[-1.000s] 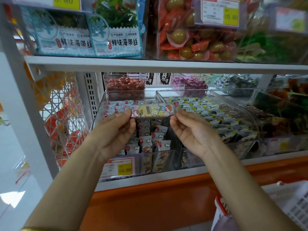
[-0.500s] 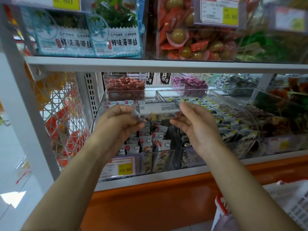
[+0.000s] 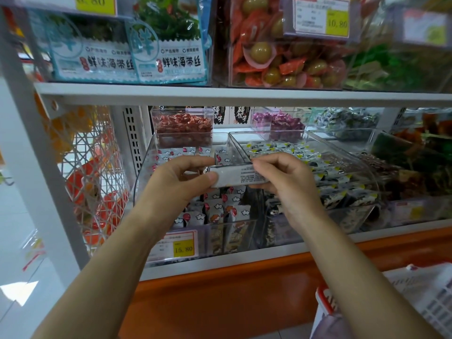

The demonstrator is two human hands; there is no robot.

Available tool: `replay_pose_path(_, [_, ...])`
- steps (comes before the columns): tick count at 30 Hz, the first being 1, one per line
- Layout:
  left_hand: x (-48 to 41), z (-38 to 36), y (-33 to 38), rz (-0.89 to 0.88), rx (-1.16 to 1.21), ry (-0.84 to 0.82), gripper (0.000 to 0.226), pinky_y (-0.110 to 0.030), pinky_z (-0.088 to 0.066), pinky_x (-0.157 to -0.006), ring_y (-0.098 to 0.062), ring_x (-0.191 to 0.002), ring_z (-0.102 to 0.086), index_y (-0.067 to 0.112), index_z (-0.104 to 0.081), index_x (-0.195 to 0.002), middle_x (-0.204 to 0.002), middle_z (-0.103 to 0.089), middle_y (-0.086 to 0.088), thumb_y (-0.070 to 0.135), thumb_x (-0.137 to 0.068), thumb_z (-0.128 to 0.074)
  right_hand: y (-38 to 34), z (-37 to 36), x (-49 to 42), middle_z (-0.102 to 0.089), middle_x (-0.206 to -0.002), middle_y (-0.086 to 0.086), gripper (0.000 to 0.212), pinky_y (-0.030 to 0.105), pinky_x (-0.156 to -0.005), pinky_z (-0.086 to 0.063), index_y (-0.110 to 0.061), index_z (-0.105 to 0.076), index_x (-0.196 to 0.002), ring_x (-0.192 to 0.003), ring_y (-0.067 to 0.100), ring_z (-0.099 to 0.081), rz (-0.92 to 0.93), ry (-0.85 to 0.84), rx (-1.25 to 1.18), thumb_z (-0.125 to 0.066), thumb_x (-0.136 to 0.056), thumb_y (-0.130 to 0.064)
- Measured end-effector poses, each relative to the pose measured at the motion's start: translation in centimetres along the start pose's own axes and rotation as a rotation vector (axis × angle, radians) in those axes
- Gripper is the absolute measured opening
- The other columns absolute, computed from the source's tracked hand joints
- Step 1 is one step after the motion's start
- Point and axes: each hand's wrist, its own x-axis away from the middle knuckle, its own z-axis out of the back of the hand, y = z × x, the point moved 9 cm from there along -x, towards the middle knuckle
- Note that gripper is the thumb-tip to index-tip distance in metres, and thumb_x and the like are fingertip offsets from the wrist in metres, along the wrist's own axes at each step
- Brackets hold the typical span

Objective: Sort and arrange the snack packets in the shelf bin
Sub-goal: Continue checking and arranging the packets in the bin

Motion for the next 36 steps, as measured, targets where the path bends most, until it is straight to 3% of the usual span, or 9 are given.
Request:
replay_pose_path(4, [0.1, -0.4, 0.3, -0.009, -0.038, -0.014, 0.022, -0.016, -0.055, -0.07, -0.013, -0.08, -0.069, 0.023, -0.069, -0.099, -0.092, -0.07, -0.001, 0.013, -0.08, -0.069, -0.1, 0.4, 0.0, -0.06, -0.075, 0.02, 0.02, 0.052, -0.076, -0.054, -0.017, -0.063, -0.063, -0.079, 0.037, -0.06, 0.037, 0.062, 0.072, -0.067, -0.082, -0.017])
replay_pose_path(9, [0.2, -0.9, 0.3, 0.006, -0.031, 0.011, 0.002, -0.023, -0.057, -0.064, -0.021, -0.076, -0.065, 0.008, -0.064, -0.083, -0.086, -0.065, -0.011, 0.009, -0.083, -0.065, -0.8, -0.2, 0.2, -0.05, -0.057, -0.006, 0.023, 0.02, -0.057, -0.04, -0.005, -0.059, -0.066, -0.057, 0.008, -0.047, 0.122, 0.043, 0.175, -0.065, -0.085, -0.015])
replay_pose_path(15, [0.0, -0.3, -0.4, 0.086, 0.121, 0.052, 0.019, -0.023, -0.055, -0.053, -0.008, -0.058, -0.064, -0.01, -0.059, -0.077, -0.078, -0.057, -0.008, 0.006, -0.083, -0.063, -0.8, -1.1, 0.3, -0.058, -0.06, -0.013, 0.022, 0.01, -0.055, -0.04, -0.019, -0.061, -0.064, -0.058, -0.002, -0.052, 0.149, -0.023, 0.197, -0.064, -0.086, -0.015])
replay_pose_path(20, [-0.2, 0.1, -1.5, 0.168, 0.172, 0.085, 0.017, -0.029, -0.057, -0.056, -0.016, -0.064, -0.066, -0.002, -0.064, -0.07, -0.075, -0.063, -0.008, 0.008, -0.083, -0.064, -0.8, -1.3, 0.3, -0.058, -0.058, -0.016, 0.025, 0.014, -0.057, -0.043, -0.022, -0.06, -0.062, -0.058, -0.001, -0.052, 0.155, -0.029, 0.189, -0.064, -0.086, -0.016])
replay_pose_path(25, [-0.3, -0.3, -1.2, 0.084, 0.068, 0.017, 0.011, -0.025, -0.058, -0.071, -0.017, -0.079, -0.07, 0.01, -0.069, -0.088, -0.089, -0.07, -0.005, 0.018, -0.081, -0.068, 0.2, -0.3, 0.3, -0.065, -0.072, 0.005, 0.017, 0.048, -0.07, -0.057, -0.015, -0.066, -0.07, -0.074, 0.024, -0.066, 0.046, 0.061, 0.113, -0.065, -0.086, -0.019])
replay_pose_path(28, [-0.6, -0.2, -1.2, 0.03, 0.042, 0.044, 0.015, -0.017, -0.055, -0.069, -0.015, -0.082, -0.07, 0.013, -0.069, -0.098, -0.09, -0.072, -0.003, 0.013, -0.084, -0.065, 0.9, -0.8, 0.1, -0.071, -0.075, -0.004, 0.009, 0.029, -0.069, -0.059, -0.016, -0.07, -0.082, -0.079, 0.014, -0.07, -0.051, -0.007, -0.087, -0.063, -0.087, -0.014])
replay_pose_path(30, [-0.9, 0.0, -1.3, 0.035, 0.15, 0.092, 0.014, -0.016, -0.054, -0.069, -0.015, -0.083, -0.07, 0.01, -0.07, -0.099, -0.086, -0.073, 0.0, 0.01, -0.088, -0.06, 0.6, -1.4, 0.1, -0.073, -0.086, -0.002, 0.021, 0.024, -0.073, -0.057, -0.018, -0.068, -0.098, -0.084, 0.013, -0.07, -0.057, -0.105, -0.197, -0.063, -0.084, -0.003])
replay_pose_path(33, [-1.3, -0.1, -1.4, 0.028, 0.2, 0.118, 0.015, -0.018, -0.055, -0.068, -0.015, -0.082, -0.07, 0.012, -0.069, -0.099, -0.084, -0.073, 0.001, 0.012, -0.091, -0.056, -0.7, -1.2, -0.1, -0.07, -0.092, -0.002, 0.04, 0.017, -0.069, -0.054, -0.03, -0.062, -0.108, -0.077, 0.006, -0.067, 0.075, -0.13, 0.036, -0.065, -0.082, 0.0])
replay_pose_path(36, [-1.6, -1.3, -1.1, -0.013, 0.103, 0.096, 0.031, -0.024, -0.057, -0.068, -0.011, -0.081, -0.068, 0.009, -0.06, -0.119, -0.092, -0.069, -0.001, 0.024, -0.094, -0.051, -1.4, 0.1, -0.4, -0.067, -0.084, 0.004, 0.025, 0.02, -0.059, -0.055, -0.029, -0.066, -0.094, -0.071, 0.008, -0.062, 0.121, -0.034, 0.089, -0.064, -0.084, -0.007])
